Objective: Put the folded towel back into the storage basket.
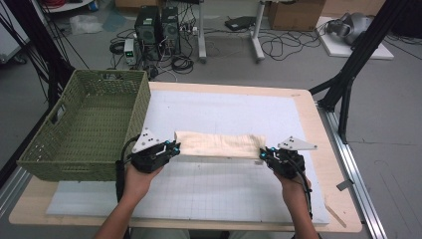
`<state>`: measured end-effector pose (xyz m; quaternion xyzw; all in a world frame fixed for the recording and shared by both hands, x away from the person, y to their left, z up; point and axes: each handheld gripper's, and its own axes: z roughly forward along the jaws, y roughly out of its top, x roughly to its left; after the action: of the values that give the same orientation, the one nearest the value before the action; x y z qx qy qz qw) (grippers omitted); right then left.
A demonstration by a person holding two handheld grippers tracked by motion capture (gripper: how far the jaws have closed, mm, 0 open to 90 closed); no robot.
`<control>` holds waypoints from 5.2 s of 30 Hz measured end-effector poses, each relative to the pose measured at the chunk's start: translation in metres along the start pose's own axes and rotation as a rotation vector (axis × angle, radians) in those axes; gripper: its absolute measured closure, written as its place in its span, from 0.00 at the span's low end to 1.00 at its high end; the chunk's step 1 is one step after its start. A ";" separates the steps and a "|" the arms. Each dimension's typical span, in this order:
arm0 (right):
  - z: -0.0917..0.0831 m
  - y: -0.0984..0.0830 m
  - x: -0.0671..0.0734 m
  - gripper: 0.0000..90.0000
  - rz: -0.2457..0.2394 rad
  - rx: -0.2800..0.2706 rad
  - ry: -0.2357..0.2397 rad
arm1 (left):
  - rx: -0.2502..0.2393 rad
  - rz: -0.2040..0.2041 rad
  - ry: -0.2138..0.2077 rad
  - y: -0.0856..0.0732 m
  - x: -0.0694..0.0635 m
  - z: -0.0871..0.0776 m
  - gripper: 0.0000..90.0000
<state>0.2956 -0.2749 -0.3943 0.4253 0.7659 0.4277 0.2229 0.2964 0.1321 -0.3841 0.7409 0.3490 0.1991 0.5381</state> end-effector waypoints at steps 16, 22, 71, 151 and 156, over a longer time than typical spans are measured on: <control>0.002 0.067 0.022 0.91 -0.084 -0.082 0.046 | -0.073 0.002 0.065 0.026 0.021 -0.050 0.91; 0.019 0.091 0.034 0.91 -0.107 -0.096 0.075 | -0.089 0.010 0.104 0.033 0.032 -0.072 0.91; 0.165 0.223 0.178 0.91 -0.328 -0.117 0.291 | -0.139 -0.056 0.441 0.004 0.108 -0.230 0.91; 0.168 0.242 0.144 0.42 -0.328 -0.128 0.264 | -0.207 -0.144 0.387 0.003 0.114 -0.205 0.36; 0.137 0.224 0.115 0.34 -0.303 -0.141 0.238 | -0.202 -0.130 0.315 0.011 0.101 -0.182 0.32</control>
<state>0.4338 -0.0534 -0.2761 0.2351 0.8101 0.4890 0.2220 0.2458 0.3236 -0.3197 0.6187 0.4542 0.3115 0.5602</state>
